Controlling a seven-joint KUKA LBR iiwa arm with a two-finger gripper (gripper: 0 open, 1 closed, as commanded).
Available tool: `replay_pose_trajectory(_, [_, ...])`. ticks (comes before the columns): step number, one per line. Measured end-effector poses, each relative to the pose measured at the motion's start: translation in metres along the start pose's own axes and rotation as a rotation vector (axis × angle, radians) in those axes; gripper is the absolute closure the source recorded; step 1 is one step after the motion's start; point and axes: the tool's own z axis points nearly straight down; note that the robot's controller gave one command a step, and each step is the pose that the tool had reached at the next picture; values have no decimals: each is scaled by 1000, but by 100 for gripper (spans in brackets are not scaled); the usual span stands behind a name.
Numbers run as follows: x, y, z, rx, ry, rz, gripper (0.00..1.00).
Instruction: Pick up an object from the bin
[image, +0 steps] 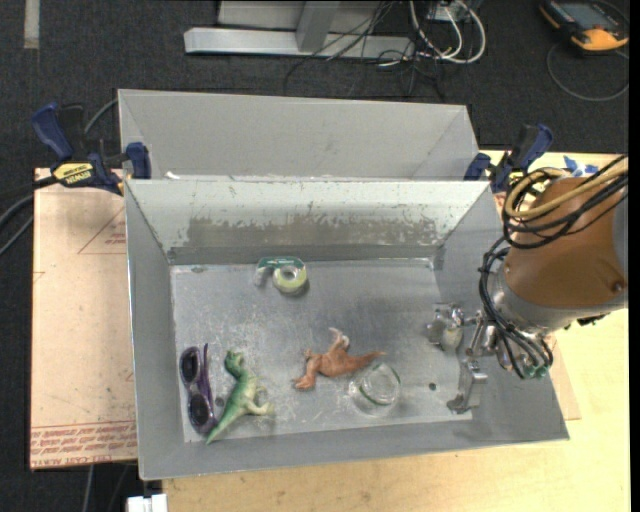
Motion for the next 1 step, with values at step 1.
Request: replay_pose_trajectory(1, [-2, 1, -4, 1, -7, -4, 0])
